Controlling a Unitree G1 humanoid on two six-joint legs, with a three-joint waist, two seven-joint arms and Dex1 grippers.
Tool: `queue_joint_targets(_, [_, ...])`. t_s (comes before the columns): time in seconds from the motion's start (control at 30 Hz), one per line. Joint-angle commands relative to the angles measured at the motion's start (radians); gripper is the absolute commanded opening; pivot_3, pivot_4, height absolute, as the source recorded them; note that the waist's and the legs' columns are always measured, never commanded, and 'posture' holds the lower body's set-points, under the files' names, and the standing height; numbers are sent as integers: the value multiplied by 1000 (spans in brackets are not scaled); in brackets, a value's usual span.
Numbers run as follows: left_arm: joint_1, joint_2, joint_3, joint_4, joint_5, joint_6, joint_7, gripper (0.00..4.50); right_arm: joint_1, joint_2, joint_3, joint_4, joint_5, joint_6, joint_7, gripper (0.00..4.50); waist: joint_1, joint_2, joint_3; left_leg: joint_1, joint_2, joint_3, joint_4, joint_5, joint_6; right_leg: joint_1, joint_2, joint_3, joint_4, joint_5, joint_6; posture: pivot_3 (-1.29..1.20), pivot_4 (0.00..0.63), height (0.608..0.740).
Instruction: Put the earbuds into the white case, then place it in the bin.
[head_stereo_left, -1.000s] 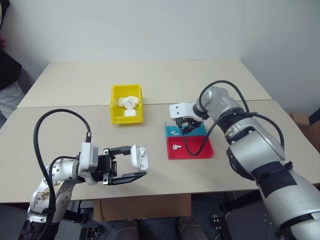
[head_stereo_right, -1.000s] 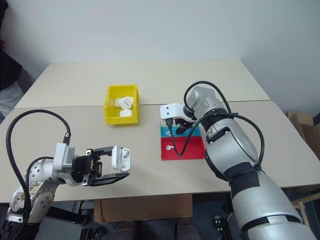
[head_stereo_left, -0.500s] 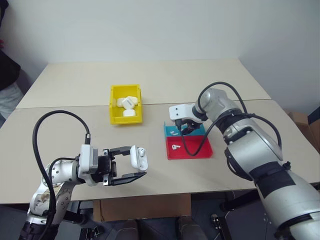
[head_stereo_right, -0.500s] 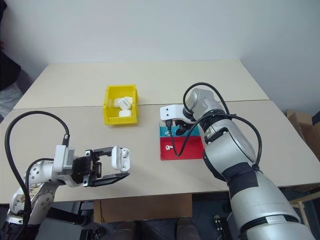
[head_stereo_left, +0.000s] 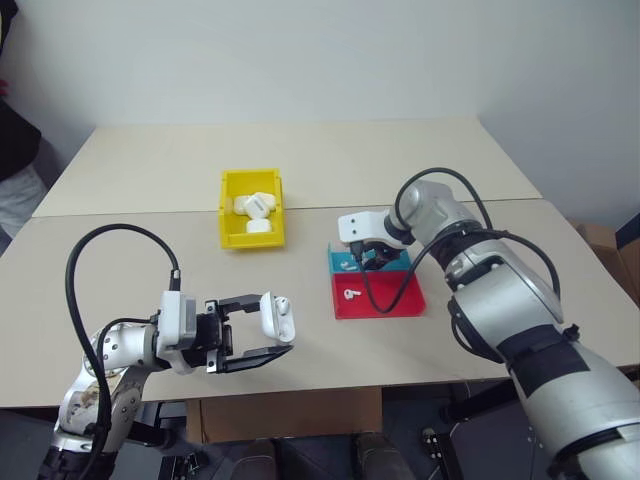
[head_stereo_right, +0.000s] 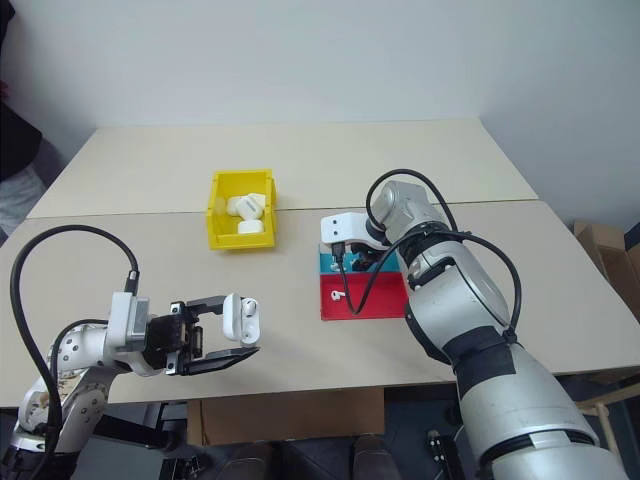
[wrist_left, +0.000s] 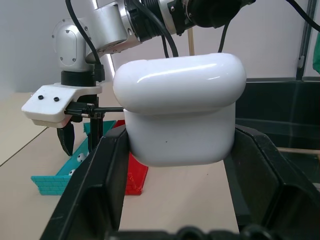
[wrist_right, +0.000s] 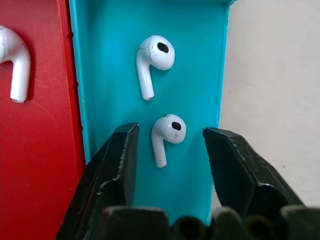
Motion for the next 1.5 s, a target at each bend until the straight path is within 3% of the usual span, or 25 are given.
queue_joint_targets(0.03, [-1, 9, 22, -40, -6, -14, 9, 2776, -2, 1, -19, -6, -1, -1, -7, 1662, 0, 0, 0, 0, 0, 0, 0, 0, 0, 0, 0, 0, 0, 0, 0, 0, 150, 740])
queue_joint_targets(0.57, [3, 23, 18, -58, -6, -2, 31, 2776, 2, 5, -17, -7, -6, -10, -5, 1662, 0, 0, 0, 1, 0, 0, 0, 0, 0, 0, 0, 0, 1, 0, 0, 0, 150, 740])
queue_joint_targets(0.7, [3, 25, 18, -61, -6, 2, 35, 2776, 6, 6, -17, -8, -7, -15, -8, 793, 0, 0, 0, 1, 0, 0, 0, 0, 0, 0, 0, 0, 1, 0, 0, 0, 150, 740])
queue_joint_targets(1.13, [-48, 12, 12, -51, -23, 29, 62, 2776, -29, -33, -74, -35, 36, -16, -9, 793, 1, 0, 0, 1, 0, 0, 0, 0, 0, 1, 0, 0, 1, 0, 0, 0, 150, 740])
queue_joint_targets(1.33, [-141, -18, -9, -41, -45, 54, 70, 2776, -80, -150, -283, -246, 231, 124, 93, 793, 3, 1, 1, 0, 0, 0, 0, 0, 0, 0, 0, 0, 1, 0, 0, 0, 150, 740])
queue_joint_targets(1.43, [-189, -33, -24, -35, -55, 74, 79, 2776, -10, -232, -394, -540, 348, 358, 146, 793, 6, 1, 1, 0, 0, 0, -1, 0, 0, 1, 0, 0, 1, -1, 0, 0, 150, 740])
queue_joint_targets(1.5, [-224, -49, -34, -31, -62, 86, 88, 2776, 77, -285, -508, -830, 476, 627, 161, 793, 12, 1, 1, 0, 0, -1, -1, 0, 0, 1, 0, 0, 0, -1, 0, 0, 150, 740])
